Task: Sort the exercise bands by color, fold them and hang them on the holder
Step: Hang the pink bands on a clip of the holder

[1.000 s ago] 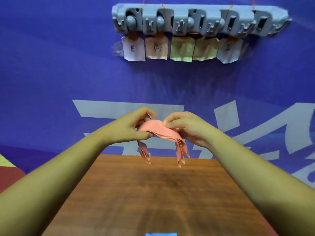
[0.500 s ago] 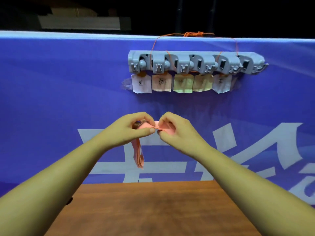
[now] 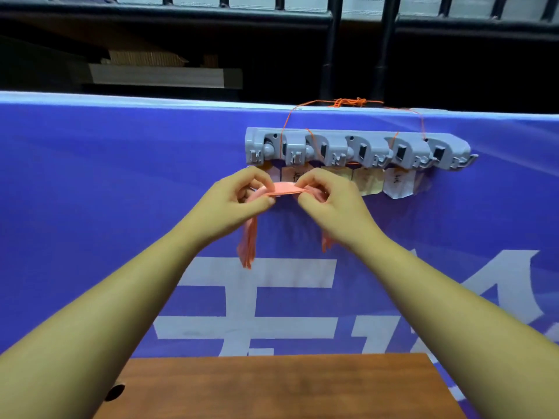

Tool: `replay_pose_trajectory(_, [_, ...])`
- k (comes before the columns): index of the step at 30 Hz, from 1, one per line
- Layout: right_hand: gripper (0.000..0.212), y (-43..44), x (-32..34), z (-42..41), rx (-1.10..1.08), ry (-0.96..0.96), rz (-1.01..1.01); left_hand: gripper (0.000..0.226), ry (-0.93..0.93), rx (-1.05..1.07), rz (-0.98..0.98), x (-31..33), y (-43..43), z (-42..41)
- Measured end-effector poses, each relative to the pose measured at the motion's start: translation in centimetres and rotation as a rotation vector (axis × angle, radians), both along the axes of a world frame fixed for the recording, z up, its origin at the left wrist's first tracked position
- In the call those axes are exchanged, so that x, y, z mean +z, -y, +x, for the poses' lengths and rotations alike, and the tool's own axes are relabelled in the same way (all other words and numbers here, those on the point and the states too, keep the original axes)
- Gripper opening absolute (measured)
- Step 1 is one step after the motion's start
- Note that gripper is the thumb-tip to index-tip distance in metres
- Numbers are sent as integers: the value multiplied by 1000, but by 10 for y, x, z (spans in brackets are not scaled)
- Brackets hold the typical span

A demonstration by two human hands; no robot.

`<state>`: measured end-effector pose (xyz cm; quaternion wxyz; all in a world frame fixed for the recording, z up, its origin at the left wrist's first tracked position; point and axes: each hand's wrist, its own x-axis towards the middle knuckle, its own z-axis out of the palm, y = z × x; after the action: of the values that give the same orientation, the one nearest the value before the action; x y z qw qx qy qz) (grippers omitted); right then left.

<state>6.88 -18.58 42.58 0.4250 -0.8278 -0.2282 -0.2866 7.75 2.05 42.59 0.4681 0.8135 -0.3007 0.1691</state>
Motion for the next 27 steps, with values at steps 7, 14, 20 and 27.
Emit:
replay_pose_trajectory(7, [13,9,28,30,-121,61,100,6,69,104,-182,19,35,18])
replay_pose_trajectory(14, [13,-3,31,49,-219,107,135,11,151,299,-264,13,58,34])
replay_pose_trajectory(20, [16,-3,29,61,-294,119,58,12,190,376,-280,13,70,44])
replay_pose_trajectory(27, [12,4,14,66,-277,67,-32,16,252,346,-143,0,65,58])
